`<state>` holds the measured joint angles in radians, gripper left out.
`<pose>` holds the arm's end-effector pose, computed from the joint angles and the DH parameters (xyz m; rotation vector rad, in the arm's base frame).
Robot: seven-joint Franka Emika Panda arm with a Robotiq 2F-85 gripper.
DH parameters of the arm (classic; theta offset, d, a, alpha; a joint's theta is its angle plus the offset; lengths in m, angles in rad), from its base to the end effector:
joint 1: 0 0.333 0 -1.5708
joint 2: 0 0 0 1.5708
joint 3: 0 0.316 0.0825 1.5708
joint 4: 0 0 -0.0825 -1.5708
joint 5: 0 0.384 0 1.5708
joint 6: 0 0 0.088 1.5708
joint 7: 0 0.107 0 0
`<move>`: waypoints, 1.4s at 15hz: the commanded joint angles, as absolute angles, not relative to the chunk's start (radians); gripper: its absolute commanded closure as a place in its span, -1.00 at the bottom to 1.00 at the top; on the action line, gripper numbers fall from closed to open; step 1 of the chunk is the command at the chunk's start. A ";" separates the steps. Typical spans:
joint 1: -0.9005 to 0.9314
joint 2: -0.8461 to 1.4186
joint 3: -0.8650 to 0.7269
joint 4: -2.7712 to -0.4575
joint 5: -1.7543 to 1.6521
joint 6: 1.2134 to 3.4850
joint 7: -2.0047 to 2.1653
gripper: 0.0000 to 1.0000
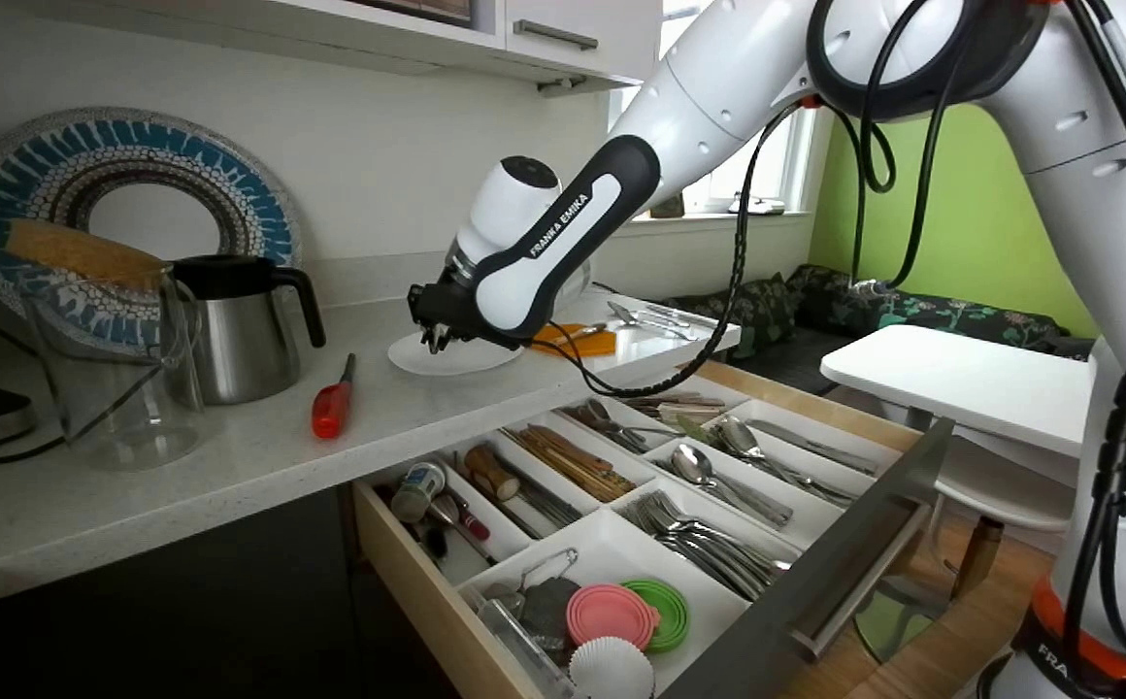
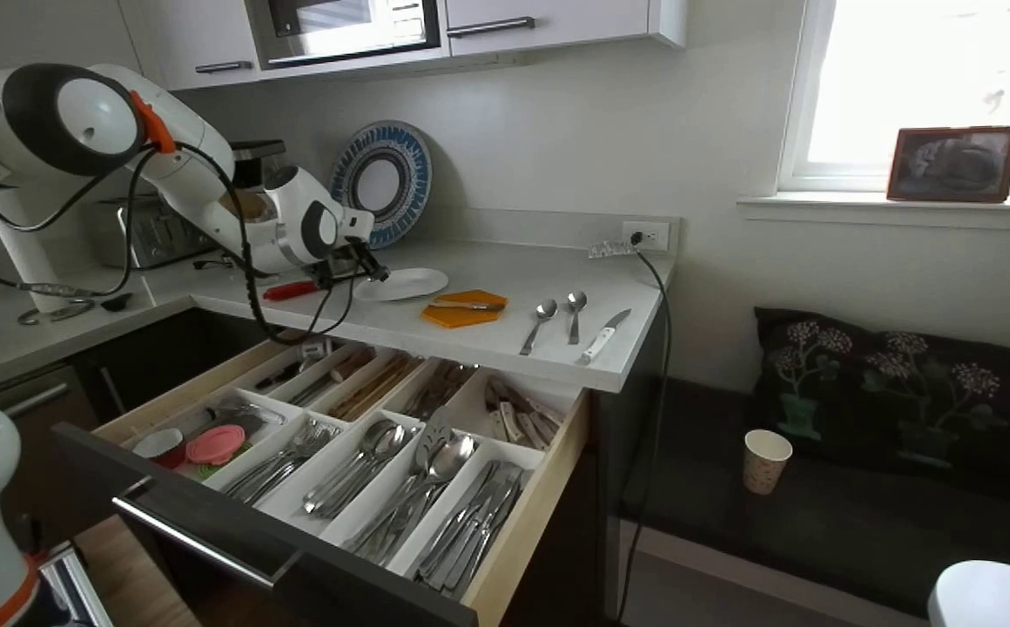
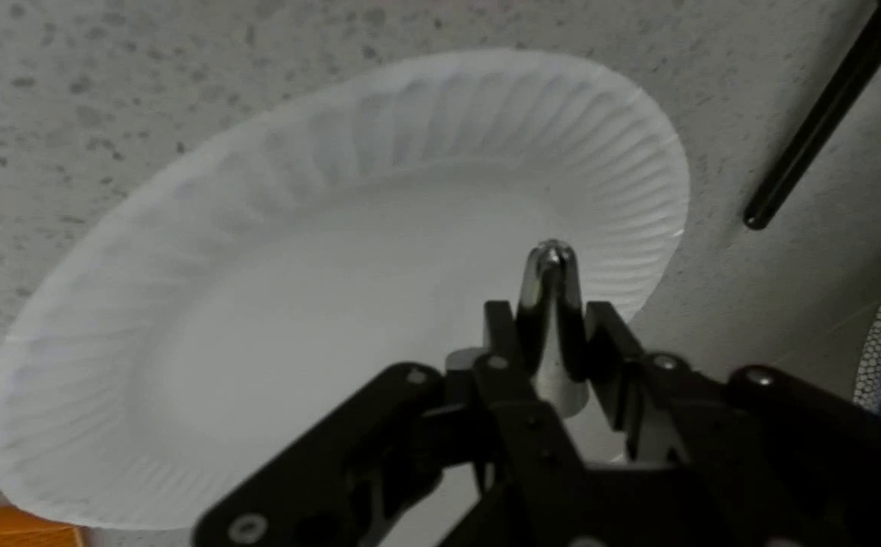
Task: Remove one silver piping nozzle from the open drawer and put it on the white plate.
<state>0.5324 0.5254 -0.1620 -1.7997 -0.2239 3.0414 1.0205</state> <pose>0.6415 0.2843 0.3404 -2.6214 0.5088 -0.9161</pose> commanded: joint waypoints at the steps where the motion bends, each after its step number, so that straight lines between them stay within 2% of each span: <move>1: 0.548 0.542 -0.181 -1.789 -0.227 2.989 1.035 0.86; 4: 0.544 0.548 -0.177 -1.788 -0.225 2.969 1.032 0.86; 5: 0.547 0.549 -0.182 -1.788 -0.228 2.963 1.034 -0.05; 7: 0.544 0.541 -0.180 -1.791 -0.228 2.960 1.029 -0.20; 12: 0.541 0.449 -0.166 -1.841 -0.257 2.944 0.967 -0.95; 16: 0.553 0.313 -0.166 -1.915 -0.346 2.935 0.835 -1.00; 21: 0.449 0.043 0.068 -2.107 -0.187 2.712 0.556 -1.00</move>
